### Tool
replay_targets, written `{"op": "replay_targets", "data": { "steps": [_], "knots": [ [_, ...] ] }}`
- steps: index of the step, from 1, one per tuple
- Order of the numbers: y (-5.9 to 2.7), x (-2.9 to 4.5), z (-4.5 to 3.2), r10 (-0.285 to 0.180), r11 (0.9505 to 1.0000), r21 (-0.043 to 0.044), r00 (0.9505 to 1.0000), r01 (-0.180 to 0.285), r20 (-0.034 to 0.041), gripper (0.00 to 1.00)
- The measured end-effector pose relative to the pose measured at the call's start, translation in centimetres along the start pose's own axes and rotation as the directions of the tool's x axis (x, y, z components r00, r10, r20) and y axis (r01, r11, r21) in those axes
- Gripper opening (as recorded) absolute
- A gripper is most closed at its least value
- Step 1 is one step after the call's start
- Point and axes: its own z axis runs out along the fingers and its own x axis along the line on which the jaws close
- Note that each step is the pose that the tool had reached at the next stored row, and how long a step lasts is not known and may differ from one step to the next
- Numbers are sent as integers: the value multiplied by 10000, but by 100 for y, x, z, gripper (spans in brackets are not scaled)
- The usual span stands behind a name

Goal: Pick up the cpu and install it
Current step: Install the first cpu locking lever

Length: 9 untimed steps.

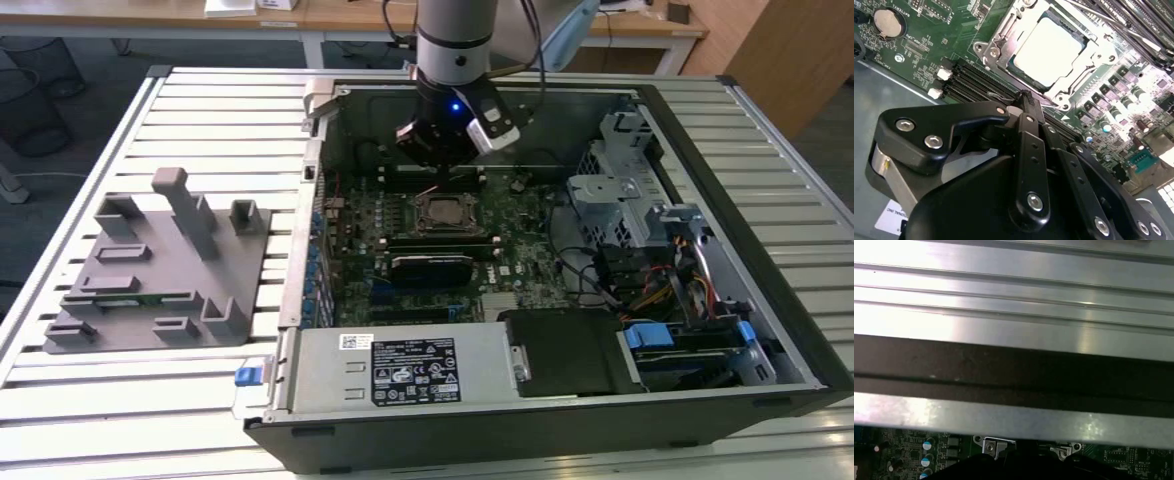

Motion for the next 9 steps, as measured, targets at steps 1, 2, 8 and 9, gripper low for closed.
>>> {"op": "replay_targets", "data": {
  "steps": [1,2,8,9],
  "knots": [
    [0,-7,4,0,10000,0,10000,0,-1,11],
    [1,-14,9,0,10000,0,10000,0,-1,11],
    [6,-58,50,0,10000,1,10000,0,-5,11],
    [6,-67,58,0,10000,1,10000,0,-6,11]
  ]
}}
